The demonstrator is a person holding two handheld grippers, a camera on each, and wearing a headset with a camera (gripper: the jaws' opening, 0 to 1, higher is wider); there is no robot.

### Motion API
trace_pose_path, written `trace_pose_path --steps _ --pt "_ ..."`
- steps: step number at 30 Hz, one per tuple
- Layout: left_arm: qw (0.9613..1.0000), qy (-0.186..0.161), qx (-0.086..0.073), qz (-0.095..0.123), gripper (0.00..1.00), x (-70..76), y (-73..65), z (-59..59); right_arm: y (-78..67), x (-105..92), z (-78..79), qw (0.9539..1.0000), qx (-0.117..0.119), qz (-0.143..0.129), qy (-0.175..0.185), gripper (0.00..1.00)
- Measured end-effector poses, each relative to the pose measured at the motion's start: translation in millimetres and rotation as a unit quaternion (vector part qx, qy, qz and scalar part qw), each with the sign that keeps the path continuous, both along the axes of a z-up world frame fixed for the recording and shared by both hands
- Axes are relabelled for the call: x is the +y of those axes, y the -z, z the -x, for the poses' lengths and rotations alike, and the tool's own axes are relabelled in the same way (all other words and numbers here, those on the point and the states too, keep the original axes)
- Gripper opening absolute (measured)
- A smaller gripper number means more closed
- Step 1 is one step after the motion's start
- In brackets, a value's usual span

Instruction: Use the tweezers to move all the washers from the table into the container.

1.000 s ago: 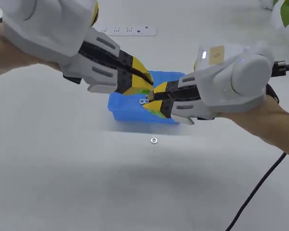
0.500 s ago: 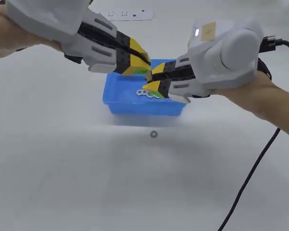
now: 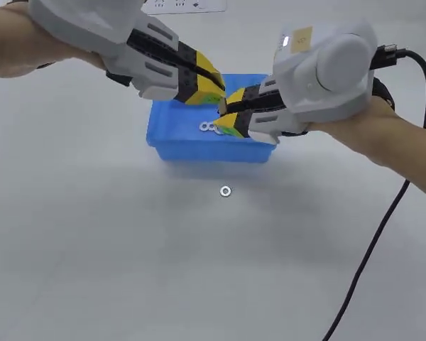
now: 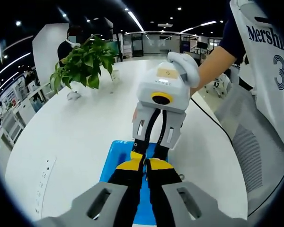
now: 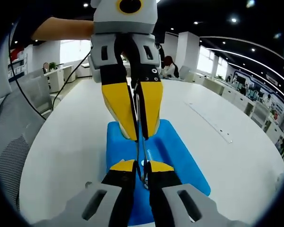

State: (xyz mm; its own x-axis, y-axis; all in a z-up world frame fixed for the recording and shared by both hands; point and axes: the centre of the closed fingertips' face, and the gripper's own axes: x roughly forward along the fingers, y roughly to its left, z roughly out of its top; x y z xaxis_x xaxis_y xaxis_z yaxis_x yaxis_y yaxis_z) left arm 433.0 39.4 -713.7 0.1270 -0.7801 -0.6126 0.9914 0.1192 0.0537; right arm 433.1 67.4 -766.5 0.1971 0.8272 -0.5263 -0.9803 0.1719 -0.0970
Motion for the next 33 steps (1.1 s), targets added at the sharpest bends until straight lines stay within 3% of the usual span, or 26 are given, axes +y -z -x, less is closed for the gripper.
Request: trace_pose_path --steps 10,19,33 --pt "0.9999 0.002 0.005 -0.009 0.07 -1.6 6.7 1.7 9.1 0.2 -2.1 0.9999 0.009 0.006 0.0 0.1" --pt "0.9998 -0.008 0.017 -0.004 0.07 -1.2 8.8 0.9 12.1 -0.3 -3.2 0.9999 0.012 0.008 0.003 0.1" --pt "0.9999 0.003 -0.002 -0.016 0.07 -0.5 5.6 7.5 5.9 -2.5 -0.5 0.9999 0.004 0.01 0.007 0.13"
